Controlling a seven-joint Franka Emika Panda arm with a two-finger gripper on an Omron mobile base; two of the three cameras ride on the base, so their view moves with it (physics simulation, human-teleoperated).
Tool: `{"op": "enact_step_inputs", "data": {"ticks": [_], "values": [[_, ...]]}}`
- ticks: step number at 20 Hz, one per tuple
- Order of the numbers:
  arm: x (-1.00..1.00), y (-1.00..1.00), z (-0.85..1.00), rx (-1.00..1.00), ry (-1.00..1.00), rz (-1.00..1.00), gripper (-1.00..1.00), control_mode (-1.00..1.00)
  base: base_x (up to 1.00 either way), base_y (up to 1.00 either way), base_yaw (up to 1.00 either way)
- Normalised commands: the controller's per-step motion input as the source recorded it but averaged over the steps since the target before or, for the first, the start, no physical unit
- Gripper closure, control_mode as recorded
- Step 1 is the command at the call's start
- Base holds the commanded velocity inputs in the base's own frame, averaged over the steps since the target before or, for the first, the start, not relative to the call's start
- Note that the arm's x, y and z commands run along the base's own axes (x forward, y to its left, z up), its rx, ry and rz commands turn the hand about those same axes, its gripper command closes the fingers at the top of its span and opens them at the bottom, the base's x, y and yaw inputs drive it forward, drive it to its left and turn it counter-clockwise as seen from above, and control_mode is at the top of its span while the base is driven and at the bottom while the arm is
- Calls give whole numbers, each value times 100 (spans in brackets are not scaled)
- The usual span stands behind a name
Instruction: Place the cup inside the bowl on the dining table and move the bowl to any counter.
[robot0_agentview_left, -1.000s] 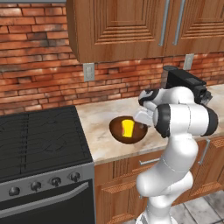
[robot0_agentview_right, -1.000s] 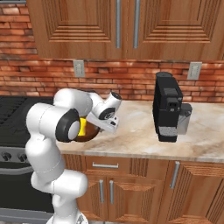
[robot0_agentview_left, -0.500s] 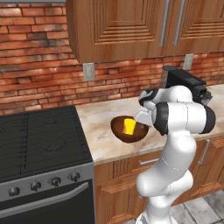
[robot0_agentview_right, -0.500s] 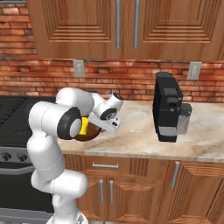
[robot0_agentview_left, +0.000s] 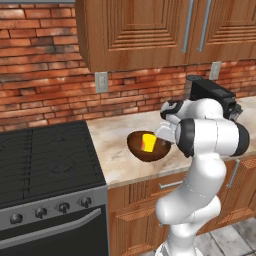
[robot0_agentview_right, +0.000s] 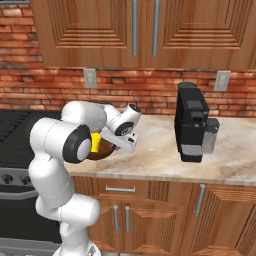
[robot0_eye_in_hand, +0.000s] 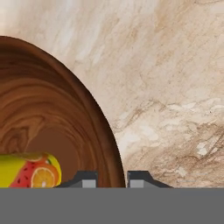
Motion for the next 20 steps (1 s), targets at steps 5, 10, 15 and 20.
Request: {"op": "enact_step_inputs", "data": {"ticks": [5,10,15,20], "values": [[-8,0,14,0,0,-3,-100,-100,0,0,0],[-7,0,2,0,0,-3,-100,-100,0,0,0],[-3,-1,7,0,0,-4,-100,-100,0,0,0],[-35,-20,42,0,-3,-5,-100,-100,0,0,0]]}}
